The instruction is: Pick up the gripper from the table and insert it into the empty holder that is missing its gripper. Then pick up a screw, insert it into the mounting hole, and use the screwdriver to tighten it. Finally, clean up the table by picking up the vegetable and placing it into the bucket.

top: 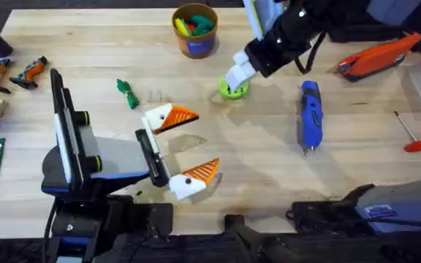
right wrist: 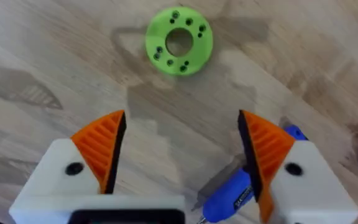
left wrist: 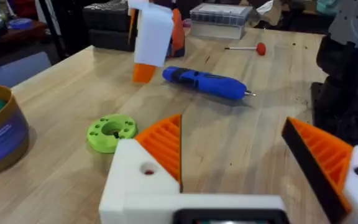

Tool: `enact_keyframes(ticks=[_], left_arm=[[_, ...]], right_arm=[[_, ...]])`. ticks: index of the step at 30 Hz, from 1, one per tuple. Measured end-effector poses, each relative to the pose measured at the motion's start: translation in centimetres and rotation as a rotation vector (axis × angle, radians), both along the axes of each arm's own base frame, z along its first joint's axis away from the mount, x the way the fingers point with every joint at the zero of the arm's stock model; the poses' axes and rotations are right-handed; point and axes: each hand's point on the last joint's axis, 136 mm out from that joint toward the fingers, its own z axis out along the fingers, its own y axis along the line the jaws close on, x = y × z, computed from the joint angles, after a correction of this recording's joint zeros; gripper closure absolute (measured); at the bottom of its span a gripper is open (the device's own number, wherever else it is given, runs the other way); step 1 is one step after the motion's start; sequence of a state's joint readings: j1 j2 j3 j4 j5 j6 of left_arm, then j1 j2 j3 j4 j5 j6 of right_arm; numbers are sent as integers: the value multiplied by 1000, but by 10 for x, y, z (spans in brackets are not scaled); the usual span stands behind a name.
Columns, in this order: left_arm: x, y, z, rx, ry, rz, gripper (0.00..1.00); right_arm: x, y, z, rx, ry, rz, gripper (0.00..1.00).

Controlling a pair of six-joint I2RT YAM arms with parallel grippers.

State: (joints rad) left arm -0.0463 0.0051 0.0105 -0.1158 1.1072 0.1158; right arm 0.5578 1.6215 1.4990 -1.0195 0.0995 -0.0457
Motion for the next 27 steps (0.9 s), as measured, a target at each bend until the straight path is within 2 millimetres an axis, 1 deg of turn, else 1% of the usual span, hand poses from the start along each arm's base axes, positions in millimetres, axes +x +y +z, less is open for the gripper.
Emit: enact_keyframes(ticks=[3, 9, 18, 27], left_arm=[[0, 0, 0, 0, 0, 0, 15], [0, 0, 0, 0, 0, 0, 16], [0, 0, 0, 0, 0, 0, 15], [0, 0, 0, 0, 0, 0, 15]], right_arm=[[-1, -3, -3, -21, 10, 0, 10], [2, -2, -10, -31, 17, 1, 11], [17, 7, -22, -23, 6, -2, 11], [18, 7, -26, -28, 14, -5, 14]])
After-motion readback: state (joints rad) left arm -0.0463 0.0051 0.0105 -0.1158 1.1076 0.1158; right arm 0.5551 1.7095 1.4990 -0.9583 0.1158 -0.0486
